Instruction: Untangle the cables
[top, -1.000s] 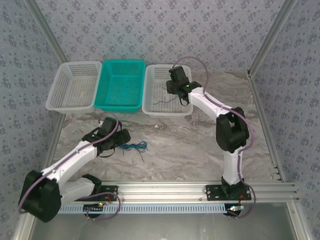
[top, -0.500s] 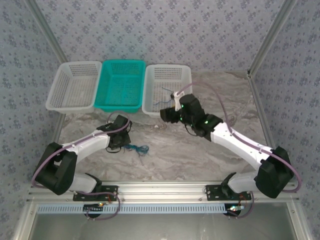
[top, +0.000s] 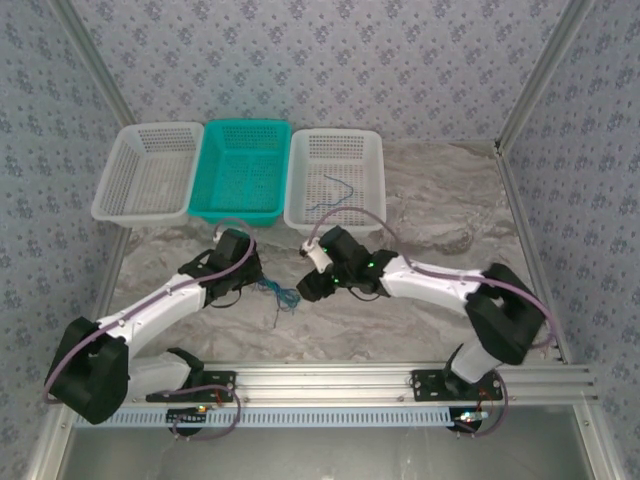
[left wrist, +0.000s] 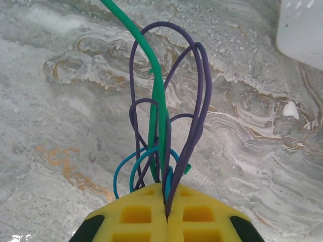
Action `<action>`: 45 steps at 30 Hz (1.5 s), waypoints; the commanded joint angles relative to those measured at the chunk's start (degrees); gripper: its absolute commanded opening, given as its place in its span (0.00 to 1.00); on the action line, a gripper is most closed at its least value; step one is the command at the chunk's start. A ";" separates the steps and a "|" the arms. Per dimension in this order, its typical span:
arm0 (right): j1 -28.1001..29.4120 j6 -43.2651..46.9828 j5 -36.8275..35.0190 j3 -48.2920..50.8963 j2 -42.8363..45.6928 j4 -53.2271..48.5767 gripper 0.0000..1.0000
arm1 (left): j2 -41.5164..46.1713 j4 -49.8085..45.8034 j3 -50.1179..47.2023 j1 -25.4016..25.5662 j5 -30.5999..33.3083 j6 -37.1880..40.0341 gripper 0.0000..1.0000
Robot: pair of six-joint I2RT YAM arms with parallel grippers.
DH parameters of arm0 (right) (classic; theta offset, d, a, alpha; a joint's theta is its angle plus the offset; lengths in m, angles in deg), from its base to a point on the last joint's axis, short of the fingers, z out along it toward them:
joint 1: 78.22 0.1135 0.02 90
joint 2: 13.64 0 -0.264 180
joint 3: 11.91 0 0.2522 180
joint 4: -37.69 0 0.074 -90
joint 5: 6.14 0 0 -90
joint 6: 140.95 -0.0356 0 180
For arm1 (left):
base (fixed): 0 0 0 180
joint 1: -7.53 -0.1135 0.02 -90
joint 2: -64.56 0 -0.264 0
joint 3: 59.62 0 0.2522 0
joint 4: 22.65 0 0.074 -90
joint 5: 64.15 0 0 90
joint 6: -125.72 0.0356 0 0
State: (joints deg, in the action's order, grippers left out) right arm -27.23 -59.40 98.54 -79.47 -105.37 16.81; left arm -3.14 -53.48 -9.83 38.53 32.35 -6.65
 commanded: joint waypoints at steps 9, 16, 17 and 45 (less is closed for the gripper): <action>2.90 6.74 1.78 -10.04 -14.66 -3.03 0.38 | -0.97 2.07 -0.96 0.63 -1.87 3.43 0.00; 3.21 7.32 1.25 -11.29 -17.05 -4.60 0.23 | -3.53 1.68 -1.16 0.76 -0.32 3.35 0.00; 3.21 7.22 0.92 -11.78 -17.46 -5.15 0.19 | -3.73 1.77 -1.05 0.76 -0.26 3.26 0.00; -8.67 -8.50 -0.44 3.40 3.71 3.03 0.00 | -10.93 -12.18 1.53 0.72 20.53 -9.85 0.00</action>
State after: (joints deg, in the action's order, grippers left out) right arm -34.99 -63.88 99.61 -77.84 -105.65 17.82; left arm -16.36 -62.33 -6.99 39.47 49.05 -14.86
